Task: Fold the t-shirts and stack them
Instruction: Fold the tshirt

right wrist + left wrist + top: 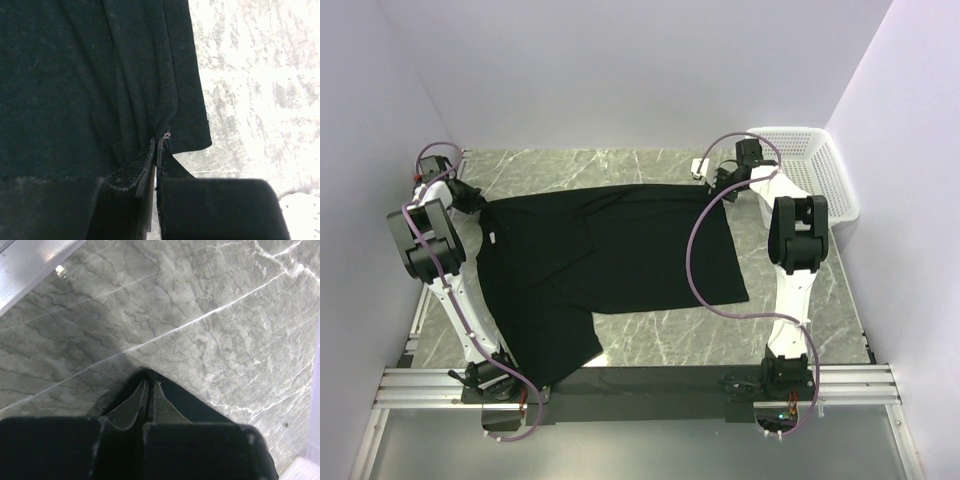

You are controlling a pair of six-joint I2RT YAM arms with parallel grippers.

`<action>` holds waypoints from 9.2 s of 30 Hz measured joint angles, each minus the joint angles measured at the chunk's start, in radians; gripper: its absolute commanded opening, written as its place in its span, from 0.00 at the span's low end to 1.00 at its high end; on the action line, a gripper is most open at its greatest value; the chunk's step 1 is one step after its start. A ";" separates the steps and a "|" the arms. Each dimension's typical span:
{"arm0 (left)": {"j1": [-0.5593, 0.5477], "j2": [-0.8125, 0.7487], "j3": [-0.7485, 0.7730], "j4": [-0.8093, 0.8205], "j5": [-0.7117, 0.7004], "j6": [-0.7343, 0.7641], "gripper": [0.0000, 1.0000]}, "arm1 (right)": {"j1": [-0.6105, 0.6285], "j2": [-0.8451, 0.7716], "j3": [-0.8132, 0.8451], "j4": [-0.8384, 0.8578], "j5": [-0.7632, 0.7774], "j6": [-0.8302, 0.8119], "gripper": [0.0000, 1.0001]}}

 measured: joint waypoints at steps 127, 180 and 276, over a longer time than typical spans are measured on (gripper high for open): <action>0.034 0.007 -0.023 0.016 0.145 0.046 0.08 | 0.217 -0.075 0.084 -0.144 0.115 0.422 0.40; 0.039 0.011 -0.009 -0.007 0.163 0.053 0.06 | 0.054 0.259 0.475 -0.206 0.412 1.106 0.00; 0.032 0.077 0.083 0.072 0.278 0.053 0.06 | 0.020 0.323 0.550 0.025 0.413 1.133 0.00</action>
